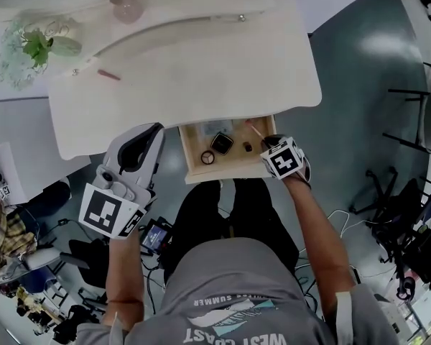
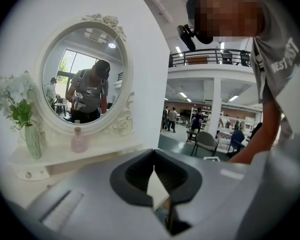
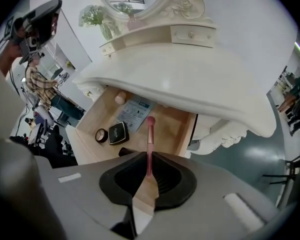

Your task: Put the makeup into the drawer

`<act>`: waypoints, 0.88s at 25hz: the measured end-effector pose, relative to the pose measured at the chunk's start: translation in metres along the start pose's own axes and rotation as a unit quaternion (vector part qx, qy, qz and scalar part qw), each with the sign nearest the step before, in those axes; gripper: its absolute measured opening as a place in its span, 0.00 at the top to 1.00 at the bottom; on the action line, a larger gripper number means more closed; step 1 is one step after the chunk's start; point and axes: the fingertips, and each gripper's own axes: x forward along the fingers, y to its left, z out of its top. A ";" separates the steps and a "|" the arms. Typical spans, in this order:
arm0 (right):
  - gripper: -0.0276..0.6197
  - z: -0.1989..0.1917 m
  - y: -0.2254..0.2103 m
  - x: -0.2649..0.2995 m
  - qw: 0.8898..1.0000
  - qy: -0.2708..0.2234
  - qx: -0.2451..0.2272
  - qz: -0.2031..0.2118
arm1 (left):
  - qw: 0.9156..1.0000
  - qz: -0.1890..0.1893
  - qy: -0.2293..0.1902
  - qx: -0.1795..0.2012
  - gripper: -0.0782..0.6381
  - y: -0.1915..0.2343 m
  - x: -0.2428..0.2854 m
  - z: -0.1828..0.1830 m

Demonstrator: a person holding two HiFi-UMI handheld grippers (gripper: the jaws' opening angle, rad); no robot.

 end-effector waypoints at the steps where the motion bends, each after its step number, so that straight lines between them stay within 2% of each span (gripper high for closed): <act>1: 0.90 0.000 -0.001 0.002 1.000 0.008 -0.006 -0.004 | 1.000 0.001 0.000 -0.001 0.89 0.001 0.000 0.000; 22: 0.89 -0.006 0.001 0.025 0.997 0.061 0.045 0.026 | 0.999 0.042 -0.020 -0.010 0.89 0.029 -0.040 0.006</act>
